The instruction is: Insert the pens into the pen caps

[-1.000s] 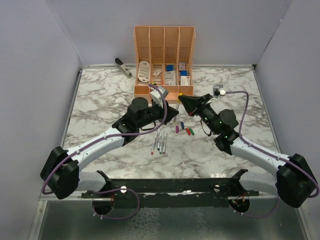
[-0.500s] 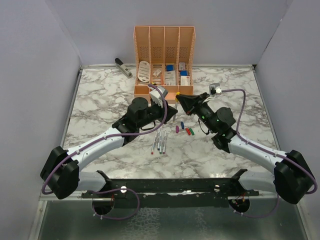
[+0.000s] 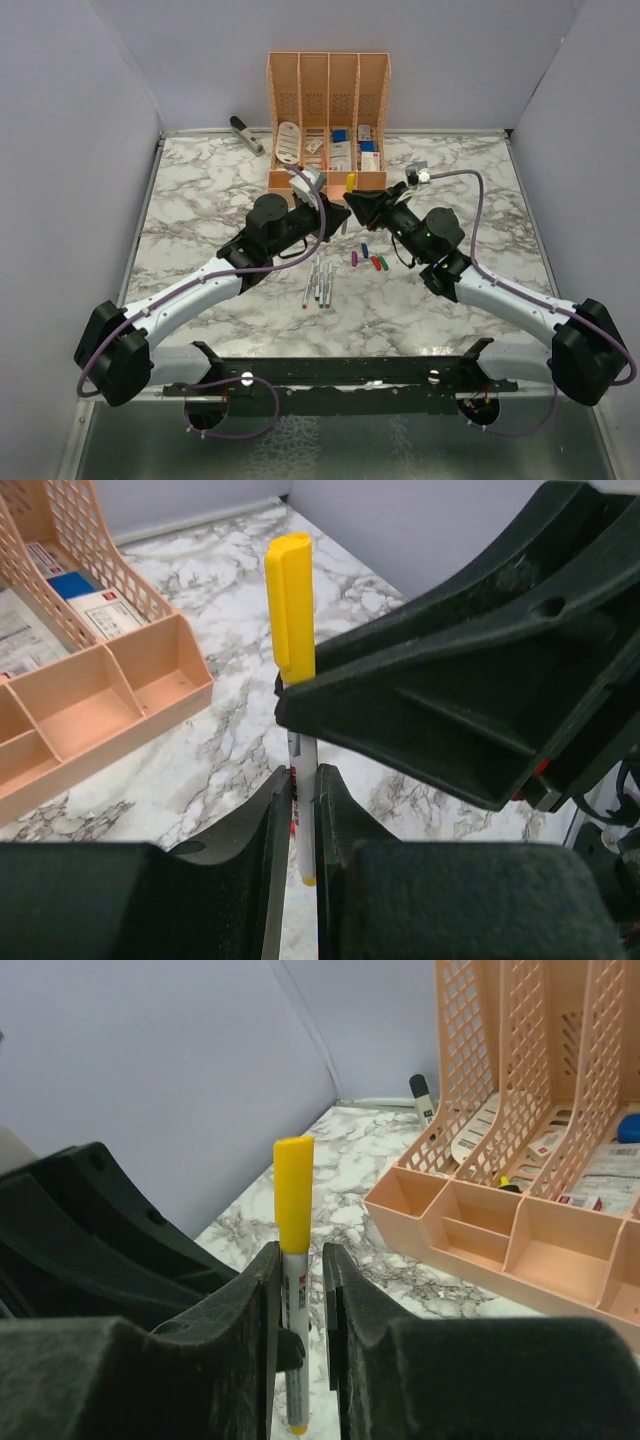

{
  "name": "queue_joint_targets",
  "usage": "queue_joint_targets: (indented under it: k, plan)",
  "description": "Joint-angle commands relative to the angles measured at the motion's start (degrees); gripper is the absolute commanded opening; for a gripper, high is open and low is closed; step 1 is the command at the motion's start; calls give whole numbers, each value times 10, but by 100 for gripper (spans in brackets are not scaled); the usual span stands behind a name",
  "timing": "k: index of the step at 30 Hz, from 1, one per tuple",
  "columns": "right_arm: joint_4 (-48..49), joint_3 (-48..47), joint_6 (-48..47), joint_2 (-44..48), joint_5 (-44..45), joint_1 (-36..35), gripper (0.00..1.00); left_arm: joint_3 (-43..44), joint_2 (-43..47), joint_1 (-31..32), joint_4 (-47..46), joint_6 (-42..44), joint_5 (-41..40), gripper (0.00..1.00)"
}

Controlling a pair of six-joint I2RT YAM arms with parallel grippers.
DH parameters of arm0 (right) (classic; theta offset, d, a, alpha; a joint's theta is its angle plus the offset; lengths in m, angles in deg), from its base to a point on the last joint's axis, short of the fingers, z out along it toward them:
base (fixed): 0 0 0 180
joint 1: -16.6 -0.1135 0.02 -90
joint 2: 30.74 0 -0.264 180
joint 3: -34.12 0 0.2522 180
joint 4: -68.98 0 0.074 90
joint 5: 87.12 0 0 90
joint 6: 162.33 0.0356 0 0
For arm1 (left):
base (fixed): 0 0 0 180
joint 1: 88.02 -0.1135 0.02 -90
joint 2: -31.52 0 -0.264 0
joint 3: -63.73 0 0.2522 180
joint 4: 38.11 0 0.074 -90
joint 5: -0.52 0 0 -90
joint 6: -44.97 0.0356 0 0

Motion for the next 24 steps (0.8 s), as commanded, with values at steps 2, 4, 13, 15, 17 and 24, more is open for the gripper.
queue_joint_targets:
  k: [2, 4, 13, 15, 17, 24]
  plan:
    - [-72, -39, -38, 6, 53, -10, 28, -28, 56, -4, -12, -7, -52, 0]
    - [-70, -46, -45, 18, 77, -10, 37, -38, 58, -4, 27, -5, -67, 0]
    - [-106, -49, -72, 75, 136, -10, 54, -34, 12, -20, 175, -15, -176, 0]
    - [-123, -47, -69, 81, 141, -10, 54, -27, -9, -28, 197, -27, -200, 0]
    - [-148, -48, -60, 82, 149, -10, 54, -17, -39, -47, 221, -38, -208, 0]
    - [-220, -44, -40, 79, 170, -10, 54, 9, -131, -117, 244, -54, -180, 0]
